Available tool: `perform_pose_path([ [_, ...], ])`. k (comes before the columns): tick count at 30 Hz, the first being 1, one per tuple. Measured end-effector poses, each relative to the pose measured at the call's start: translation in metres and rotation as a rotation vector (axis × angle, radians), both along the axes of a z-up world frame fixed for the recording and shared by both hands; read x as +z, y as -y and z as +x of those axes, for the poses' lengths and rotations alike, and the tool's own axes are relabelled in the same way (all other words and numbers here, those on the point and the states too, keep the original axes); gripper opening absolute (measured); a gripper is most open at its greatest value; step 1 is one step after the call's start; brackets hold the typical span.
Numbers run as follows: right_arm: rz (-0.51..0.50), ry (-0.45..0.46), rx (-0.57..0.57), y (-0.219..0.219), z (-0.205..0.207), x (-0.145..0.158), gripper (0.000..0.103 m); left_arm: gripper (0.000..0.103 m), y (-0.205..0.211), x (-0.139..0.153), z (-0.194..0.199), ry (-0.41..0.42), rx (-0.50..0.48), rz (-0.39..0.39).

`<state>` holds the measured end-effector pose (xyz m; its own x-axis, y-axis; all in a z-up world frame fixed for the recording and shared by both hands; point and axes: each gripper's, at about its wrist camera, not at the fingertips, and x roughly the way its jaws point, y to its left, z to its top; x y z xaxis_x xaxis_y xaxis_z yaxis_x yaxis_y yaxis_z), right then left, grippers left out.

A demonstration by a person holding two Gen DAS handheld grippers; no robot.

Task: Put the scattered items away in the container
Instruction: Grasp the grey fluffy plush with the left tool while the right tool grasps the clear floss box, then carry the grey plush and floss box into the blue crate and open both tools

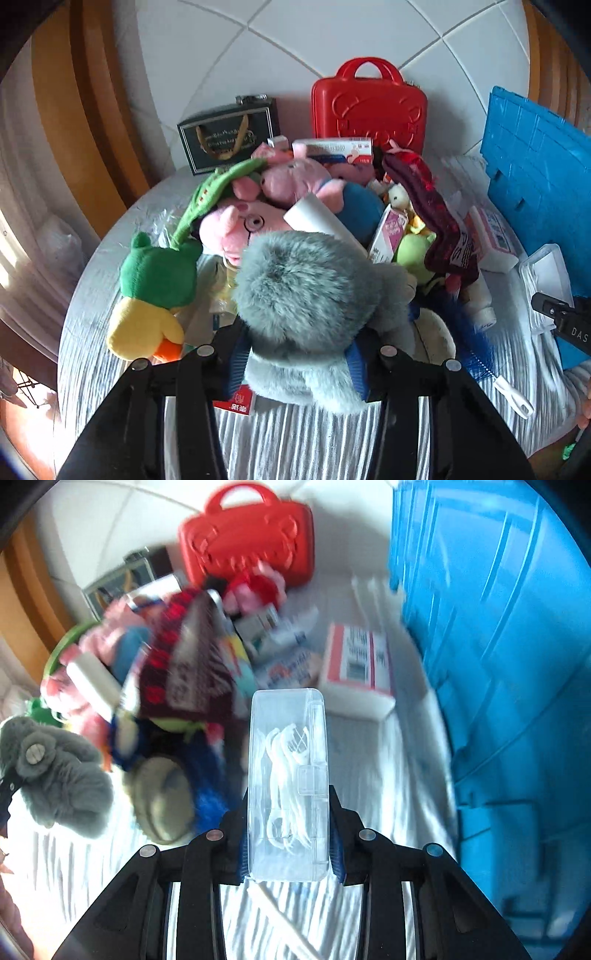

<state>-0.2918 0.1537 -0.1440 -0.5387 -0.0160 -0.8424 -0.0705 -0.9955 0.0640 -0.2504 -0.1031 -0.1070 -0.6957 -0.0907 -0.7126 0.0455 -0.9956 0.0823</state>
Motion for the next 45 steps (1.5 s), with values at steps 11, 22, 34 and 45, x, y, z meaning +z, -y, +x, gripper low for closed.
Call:
perform_pose_path([
  [11,0.058,-0.305,-0.009,0.023,0.05,0.114,0.032,0.045,-0.021,0.094,0.037,-0.259,-0.079,0.005],
  [22,0.117,-0.532,-0.148,-0.023,0.102,0.204,0.032,0.005,-0.112,0.165,0.037,-0.431,-0.246,0.059],
  [34,0.121,-0.491,-0.07,-0.101,0.08,0.203,0.032,0.005,-0.14,0.086,-0.024,-0.106,-0.148,0.123],
  [45,0.042,-0.536,-0.114,-0.129,0.076,0.206,0.032,0.073,-0.098,0.006,-0.024,0.082,-0.096,0.11],
])
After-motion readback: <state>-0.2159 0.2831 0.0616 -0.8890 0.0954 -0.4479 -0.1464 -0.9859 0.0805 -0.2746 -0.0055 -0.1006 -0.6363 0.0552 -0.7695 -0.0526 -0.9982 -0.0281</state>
